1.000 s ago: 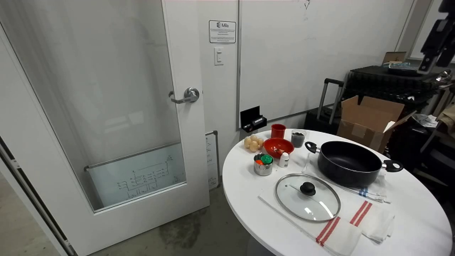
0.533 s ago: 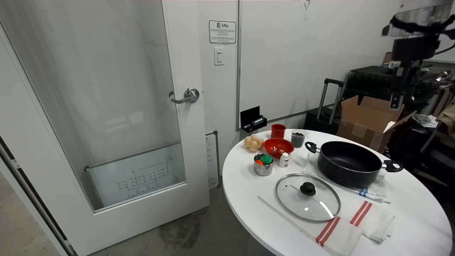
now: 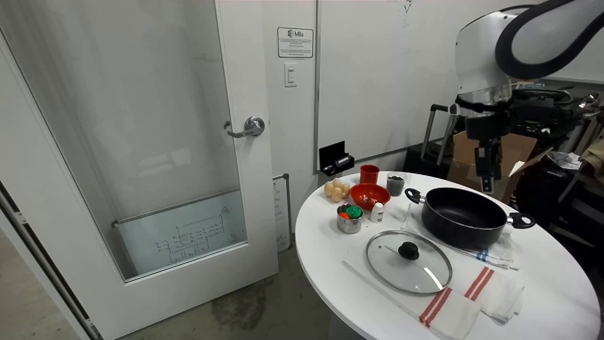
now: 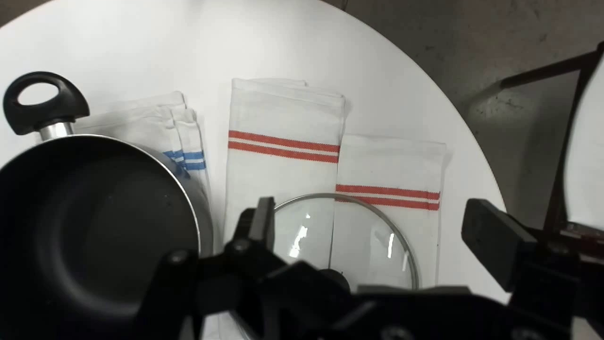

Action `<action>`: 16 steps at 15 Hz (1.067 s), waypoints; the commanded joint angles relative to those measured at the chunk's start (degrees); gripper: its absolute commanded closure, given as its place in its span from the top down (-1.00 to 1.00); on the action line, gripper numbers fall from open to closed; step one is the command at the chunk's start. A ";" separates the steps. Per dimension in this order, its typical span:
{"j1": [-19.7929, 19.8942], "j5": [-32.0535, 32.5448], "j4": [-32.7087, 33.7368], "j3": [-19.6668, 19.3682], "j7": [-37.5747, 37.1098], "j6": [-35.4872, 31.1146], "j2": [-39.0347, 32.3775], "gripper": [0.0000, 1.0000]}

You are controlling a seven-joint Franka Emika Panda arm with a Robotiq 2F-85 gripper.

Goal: Put the lid on the pot

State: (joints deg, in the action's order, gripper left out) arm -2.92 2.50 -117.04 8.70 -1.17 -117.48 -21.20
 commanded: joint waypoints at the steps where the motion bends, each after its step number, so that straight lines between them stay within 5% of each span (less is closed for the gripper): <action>1: -1.33 -0.23 10.06 -1.17 4.34 4.19 -9.85 1.00; 16: -7.61 4.41 25.34 -5.24 1.40 -10.99 -32.09 1.00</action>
State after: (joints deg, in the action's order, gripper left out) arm -9.18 5.72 -96.05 4.41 1.31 -127.09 -48.70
